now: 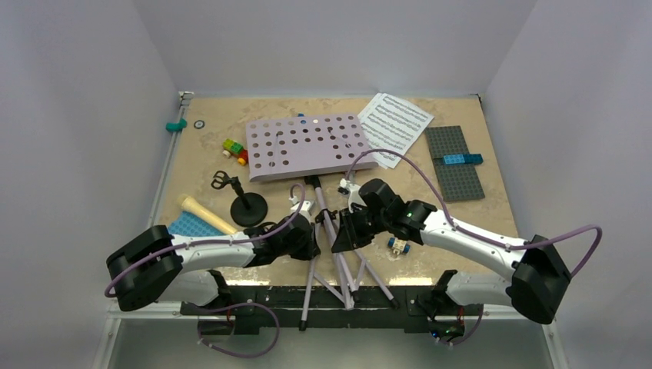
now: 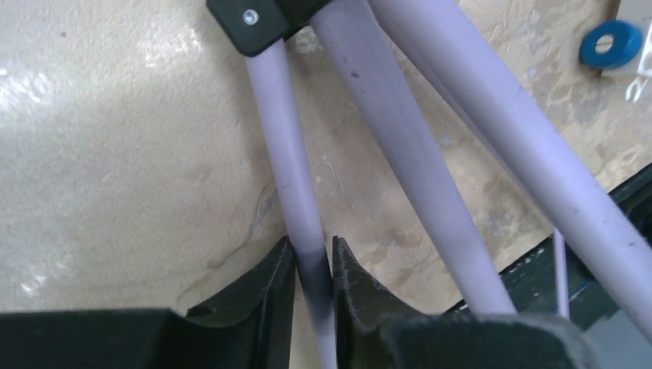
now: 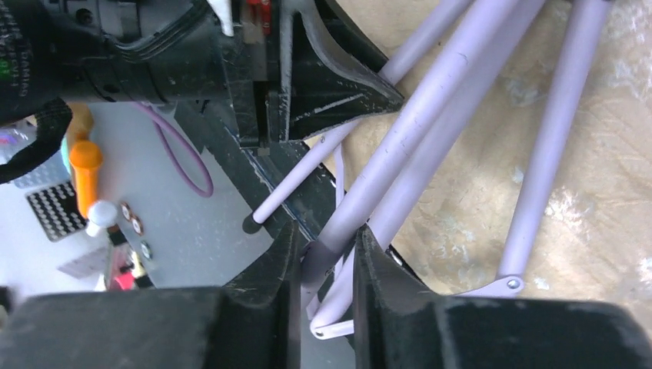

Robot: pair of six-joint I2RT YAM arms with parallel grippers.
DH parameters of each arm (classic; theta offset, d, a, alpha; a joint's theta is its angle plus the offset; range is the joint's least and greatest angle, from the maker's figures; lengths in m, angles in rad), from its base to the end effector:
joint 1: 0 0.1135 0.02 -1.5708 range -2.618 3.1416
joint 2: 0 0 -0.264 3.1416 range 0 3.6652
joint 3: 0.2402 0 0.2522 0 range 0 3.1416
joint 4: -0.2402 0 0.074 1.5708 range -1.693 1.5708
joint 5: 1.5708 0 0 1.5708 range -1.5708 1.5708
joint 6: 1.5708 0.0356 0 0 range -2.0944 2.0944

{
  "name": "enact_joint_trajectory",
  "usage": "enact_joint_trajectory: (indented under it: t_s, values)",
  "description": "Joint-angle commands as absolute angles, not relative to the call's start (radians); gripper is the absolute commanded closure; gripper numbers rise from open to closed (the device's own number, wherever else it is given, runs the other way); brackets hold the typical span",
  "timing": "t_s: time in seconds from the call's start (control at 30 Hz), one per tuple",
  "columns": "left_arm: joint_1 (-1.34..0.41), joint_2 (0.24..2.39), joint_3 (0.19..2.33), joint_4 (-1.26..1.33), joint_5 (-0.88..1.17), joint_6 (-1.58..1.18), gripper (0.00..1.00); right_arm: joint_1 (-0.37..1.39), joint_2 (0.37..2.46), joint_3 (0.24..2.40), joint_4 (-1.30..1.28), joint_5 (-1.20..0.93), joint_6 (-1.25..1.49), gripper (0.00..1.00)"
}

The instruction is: Pack up the instrument practice props

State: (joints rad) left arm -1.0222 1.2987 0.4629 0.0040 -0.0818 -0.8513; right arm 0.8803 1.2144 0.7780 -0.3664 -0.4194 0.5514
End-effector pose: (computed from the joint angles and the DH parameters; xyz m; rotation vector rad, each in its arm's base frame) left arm 0.1232 -0.1961 0.1454 0.1770 2.5382 -0.7321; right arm 0.1476 0.2014 0.2351 -0.6476 2.5338 1.1094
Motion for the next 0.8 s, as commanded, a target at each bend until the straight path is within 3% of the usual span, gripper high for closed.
enact_joint_trajectory:
  t_s: [0.0, 0.07, 0.4, 0.77]
  values:
    - [-1.023, 1.326, 0.44, 0.135, -0.045, -0.841, 0.88, 0.901, 1.237, 0.716, -0.315, -0.377, 0.516, 0.91]
    - [-1.023, 1.323, 0.44, 0.164, -0.057, -0.83, 1.0, 0.919, 1.244, 0.703, -0.292, -0.356, 0.531, 1.0]
    - [-1.022, 1.182, 0.429, 0.288, -0.111, -0.735, 1.0, 0.948, 1.279, 0.651, -0.146, -0.275, 0.613, 1.0]
    - [-1.015, 1.065, 0.417, 0.26, -0.202, -0.706, 1.0, 0.934, 1.473, 0.676, -0.082, -0.288, 0.6, 1.0]
